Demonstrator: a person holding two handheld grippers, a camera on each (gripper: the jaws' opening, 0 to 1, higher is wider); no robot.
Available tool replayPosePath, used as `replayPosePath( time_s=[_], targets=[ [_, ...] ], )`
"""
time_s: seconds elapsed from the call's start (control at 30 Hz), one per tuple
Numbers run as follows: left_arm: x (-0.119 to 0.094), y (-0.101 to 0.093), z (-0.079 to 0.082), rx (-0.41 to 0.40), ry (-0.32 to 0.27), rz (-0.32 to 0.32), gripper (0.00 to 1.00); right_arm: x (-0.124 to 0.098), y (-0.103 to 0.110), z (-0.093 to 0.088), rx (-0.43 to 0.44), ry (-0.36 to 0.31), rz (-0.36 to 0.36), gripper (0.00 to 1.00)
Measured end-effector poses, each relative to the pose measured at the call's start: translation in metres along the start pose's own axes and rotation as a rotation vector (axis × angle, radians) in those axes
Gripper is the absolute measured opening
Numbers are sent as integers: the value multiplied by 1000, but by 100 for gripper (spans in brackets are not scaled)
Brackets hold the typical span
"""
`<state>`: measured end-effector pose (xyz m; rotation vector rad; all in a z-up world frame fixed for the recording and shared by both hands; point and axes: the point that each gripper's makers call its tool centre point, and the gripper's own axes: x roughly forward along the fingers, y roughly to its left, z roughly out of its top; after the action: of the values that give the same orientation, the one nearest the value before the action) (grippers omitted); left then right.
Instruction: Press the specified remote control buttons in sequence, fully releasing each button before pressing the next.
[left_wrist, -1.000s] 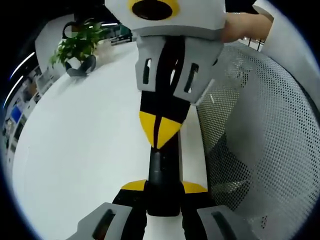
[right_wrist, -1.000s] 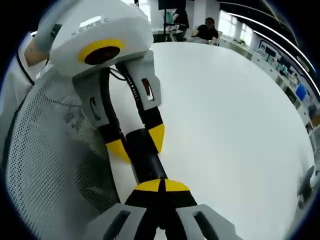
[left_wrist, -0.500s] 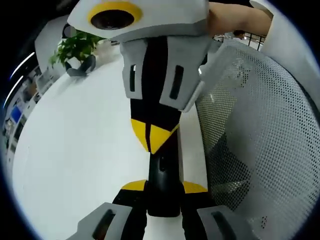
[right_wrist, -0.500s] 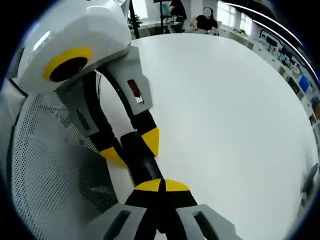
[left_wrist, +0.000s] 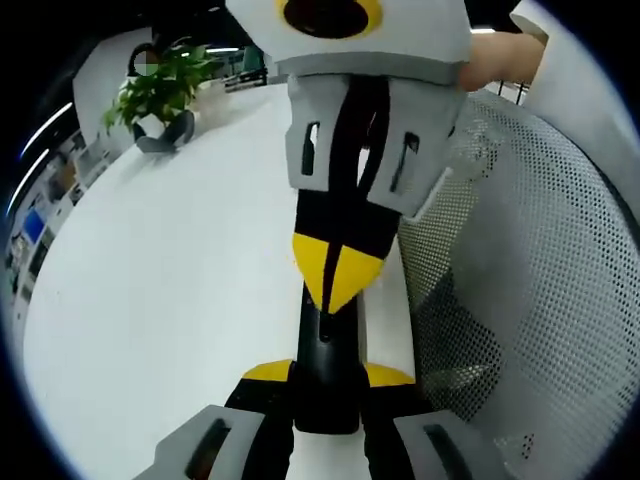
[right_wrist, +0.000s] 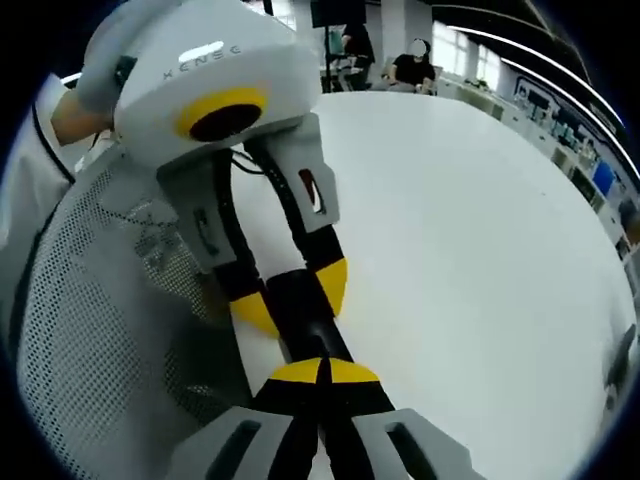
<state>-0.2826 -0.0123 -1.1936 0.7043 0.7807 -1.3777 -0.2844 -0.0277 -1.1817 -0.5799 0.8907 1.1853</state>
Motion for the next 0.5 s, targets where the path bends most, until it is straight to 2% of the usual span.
replayPosePath(
  time_s=[0.2, 0.33, 0.5],
  targets=[
    [0, 0, 0, 1, 2, -2, 24, 2, -1, 1, -53, 24, -10, 0],
    [1, 0, 0, 9, -5, -9, 24, 6, -1, 4, -181, 43, -43, 0],
    [2, 0, 0, 7, -3, -8, 24, 6, -3, 4, -155, 47, -45, 0]
  ],
)
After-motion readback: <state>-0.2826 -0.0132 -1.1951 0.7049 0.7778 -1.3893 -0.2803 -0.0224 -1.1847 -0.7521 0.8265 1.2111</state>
